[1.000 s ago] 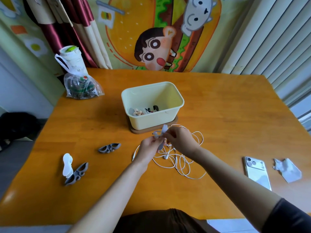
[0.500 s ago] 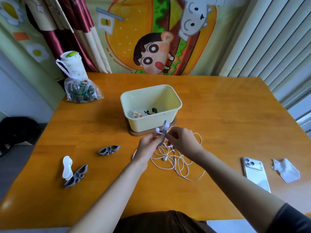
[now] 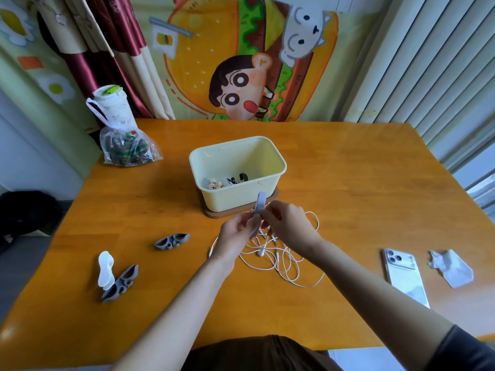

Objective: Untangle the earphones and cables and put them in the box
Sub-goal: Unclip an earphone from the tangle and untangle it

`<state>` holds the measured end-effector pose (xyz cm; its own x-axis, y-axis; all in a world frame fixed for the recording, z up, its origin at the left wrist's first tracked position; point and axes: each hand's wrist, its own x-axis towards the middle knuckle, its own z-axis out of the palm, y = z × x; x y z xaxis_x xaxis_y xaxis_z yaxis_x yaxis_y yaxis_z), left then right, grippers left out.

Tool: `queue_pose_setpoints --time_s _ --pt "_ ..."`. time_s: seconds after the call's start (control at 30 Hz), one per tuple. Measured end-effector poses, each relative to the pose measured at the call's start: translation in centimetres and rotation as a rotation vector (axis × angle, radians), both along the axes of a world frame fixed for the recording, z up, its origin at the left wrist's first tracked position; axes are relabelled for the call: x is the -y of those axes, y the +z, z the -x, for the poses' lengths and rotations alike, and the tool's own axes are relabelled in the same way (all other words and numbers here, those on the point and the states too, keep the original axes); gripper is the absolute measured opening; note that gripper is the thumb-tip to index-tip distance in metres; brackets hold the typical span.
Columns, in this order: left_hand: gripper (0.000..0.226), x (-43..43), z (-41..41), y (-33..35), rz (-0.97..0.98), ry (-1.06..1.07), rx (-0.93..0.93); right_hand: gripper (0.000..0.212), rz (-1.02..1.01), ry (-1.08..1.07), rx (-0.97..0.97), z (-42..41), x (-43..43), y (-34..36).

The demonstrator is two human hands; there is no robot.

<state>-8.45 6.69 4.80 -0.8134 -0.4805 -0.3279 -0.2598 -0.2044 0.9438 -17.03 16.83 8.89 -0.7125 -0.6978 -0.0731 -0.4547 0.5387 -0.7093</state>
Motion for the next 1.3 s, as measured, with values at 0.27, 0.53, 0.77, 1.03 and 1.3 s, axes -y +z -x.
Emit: queue_pose_setpoints --time_s 0.27,0.53,0.77,1.03,1.3 --pt "0.034 0.3 0.1 -0.3 0.107 -0.046 0.062 0.020 0.008 -0.038 0.002 0.0 0.0 0.1" --pt "0.030 0.1 0.2 -0.8 -0.142 0.056 0.047 0.021 -0.058 -0.025 -0.136 0.2 -0.6 -0.1" --pt "0.026 -0.2 0.5 -0.6 -0.149 0.060 0.027 0.015 -0.022 -0.035 -0.202 0.0 -0.9 0.2" --pt "0.023 -0.3 0.7 -0.3 -0.158 0.096 0.007 0.022 0.004 -0.035 -0.254 -0.2 -0.5 -0.1" --pt "0.024 -0.6 1.1 -0.4 -0.192 0.122 -0.016 0.029 0.005 -0.031 -0.266 -0.4 -0.3 -0.1"
